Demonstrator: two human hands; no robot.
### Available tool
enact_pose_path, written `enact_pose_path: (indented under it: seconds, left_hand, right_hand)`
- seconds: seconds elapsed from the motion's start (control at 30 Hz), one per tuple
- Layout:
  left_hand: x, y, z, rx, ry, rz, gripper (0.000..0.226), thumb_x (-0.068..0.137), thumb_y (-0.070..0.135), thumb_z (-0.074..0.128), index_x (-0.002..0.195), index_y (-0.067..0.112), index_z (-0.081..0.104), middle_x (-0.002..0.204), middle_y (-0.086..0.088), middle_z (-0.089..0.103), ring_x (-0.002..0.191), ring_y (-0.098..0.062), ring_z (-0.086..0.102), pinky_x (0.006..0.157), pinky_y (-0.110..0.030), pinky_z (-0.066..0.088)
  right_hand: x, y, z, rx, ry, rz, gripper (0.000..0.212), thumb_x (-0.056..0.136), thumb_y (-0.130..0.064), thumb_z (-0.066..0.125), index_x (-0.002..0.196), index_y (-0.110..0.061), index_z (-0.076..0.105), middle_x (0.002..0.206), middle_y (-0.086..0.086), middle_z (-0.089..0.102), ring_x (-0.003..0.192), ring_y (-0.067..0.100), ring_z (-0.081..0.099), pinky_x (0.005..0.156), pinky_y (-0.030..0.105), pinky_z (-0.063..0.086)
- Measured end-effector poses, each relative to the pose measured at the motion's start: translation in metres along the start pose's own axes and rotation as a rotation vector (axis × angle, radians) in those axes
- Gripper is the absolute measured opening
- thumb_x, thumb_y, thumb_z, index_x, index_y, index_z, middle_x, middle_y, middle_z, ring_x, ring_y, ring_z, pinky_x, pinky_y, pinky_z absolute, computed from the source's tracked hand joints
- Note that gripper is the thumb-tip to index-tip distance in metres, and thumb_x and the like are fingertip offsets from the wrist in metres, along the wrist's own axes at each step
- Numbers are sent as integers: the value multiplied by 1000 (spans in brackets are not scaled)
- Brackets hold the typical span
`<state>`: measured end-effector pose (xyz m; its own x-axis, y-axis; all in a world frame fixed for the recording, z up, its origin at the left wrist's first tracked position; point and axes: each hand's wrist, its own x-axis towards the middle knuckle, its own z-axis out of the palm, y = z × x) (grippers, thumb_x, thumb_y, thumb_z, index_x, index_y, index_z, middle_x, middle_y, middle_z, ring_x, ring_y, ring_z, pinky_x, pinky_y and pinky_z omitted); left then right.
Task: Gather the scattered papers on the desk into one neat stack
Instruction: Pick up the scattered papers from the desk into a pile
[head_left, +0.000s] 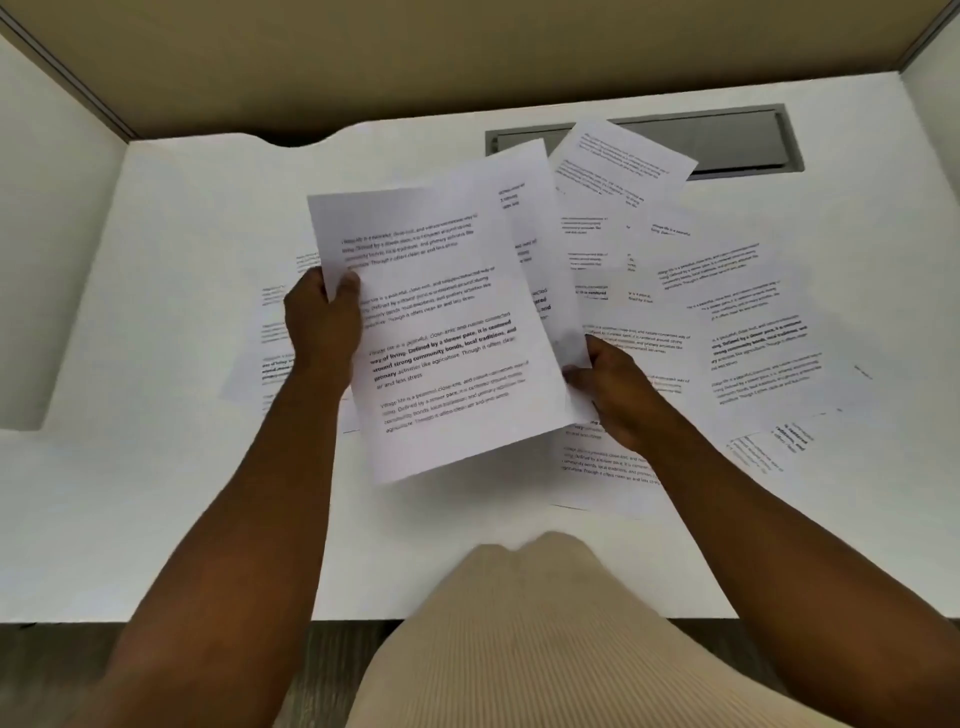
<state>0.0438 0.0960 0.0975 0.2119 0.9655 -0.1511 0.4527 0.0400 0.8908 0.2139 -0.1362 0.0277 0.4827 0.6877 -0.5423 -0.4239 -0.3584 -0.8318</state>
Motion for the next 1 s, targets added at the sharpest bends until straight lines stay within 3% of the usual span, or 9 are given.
enact_pose_path:
  seconds: [0.13, 0.27, 0.37, 0.5, 0.6, 0.7, 0.8, 0.93, 1.0]
  left_hand:
    - [8, -13, 14, -151, 11, -157, 29, 96, 19, 60, 124, 11, 60, 113, 0, 65, 93, -14, 60, 69, -18, 48]
    - [13, -24, 9, -473, -147, -470, 69, 75, 10, 79, 136, 13, 49, 128, -4, 63, 115, -18, 59, 99, -32, 46]
    - [10, -31, 15, -489, -267, -481, 22, 74, 1, 73, 91, 14, 71, 108, -7, 70, 111, -28, 63, 101, -45, 50]
    - [7, -28, 34, -456, -386, -392, 32, 84, -5, 64, 107, 18, 67, 97, 2, 75, 90, -15, 71, 74, -28, 59]
    - [7, -24, 49, -415, -392, -352, 35, 87, -4, 63, 113, 20, 64, 104, 1, 73, 90, -16, 69, 74, -31, 58]
    - [11, -26, 58, -394, -354, -359, 36, 87, -1, 65, 114, 22, 64, 113, -2, 71, 99, -21, 67, 87, -41, 55]
    - [10, -27, 66, -401, -358, -365, 33, 88, -1, 64, 111, 24, 65, 113, -1, 70, 101, -23, 67, 91, -43, 54]
    - [7, -30, 68, -435, -338, -354, 36, 88, -4, 62, 112, 23, 65, 113, -1, 71, 105, -23, 66, 94, -41, 53]
    - [6, -31, 67, -450, -339, -347, 39, 88, -4, 61, 115, 23, 64, 117, -1, 70, 109, -23, 66, 94, -41, 53]
  right_hand:
    - [-1, 2, -3, 52, -3, 49, 37, 93, 4, 50, 115, -23, 63, 118, 1, 69, 112, 26, 64, 95, 45, 52]
    - [-6, 0, -6, 76, -46, 44, 32, 92, -1, 57, 112, -25, 65, 114, 1, 72, 107, 25, 68, 85, 40, 56]
    - [-9, -4, -12, 102, -109, 75, 34, 93, -2, 53, 116, -25, 64, 116, 2, 71, 103, 23, 69, 74, 37, 57]
    - [-5, -7, -29, 66, -120, 84, 40, 92, 1, 50, 121, -24, 62, 117, 1, 71, 105, 22, 68, 78, 39, 56]
    - [0, -8, -44, 71, 17, 102, 20, 94, -14, 56, 112, -20, 64, 108, 2, 71, 98, 22, 65, 79, 35, 53]
    - [9, 3, -66, -95, 381, 105, 11, 88, -29, 64, 91, -18, 64, 91, 4, 68, 88, 23, 62, 76, 36, 54]
    - [9, 22, -92, -541, 753, 161, 33, 80, -32, 70, 103, -12, 58, 107, 10, 64, 104, 28, 59, 94, 39, 47]
    - [7, 30, -106, -750, 707, 370, 93, 75, -39, 78, 141, 1, 26, 142, 22, 35, 132, 37, 37, 108, 43, 34]
    - [8, 29, -101, -762, 691, 409, 101, 73, -39, 80, 143, 2, 19, 143, 22, 31, 132, 37, 35, 106, 46, 36]
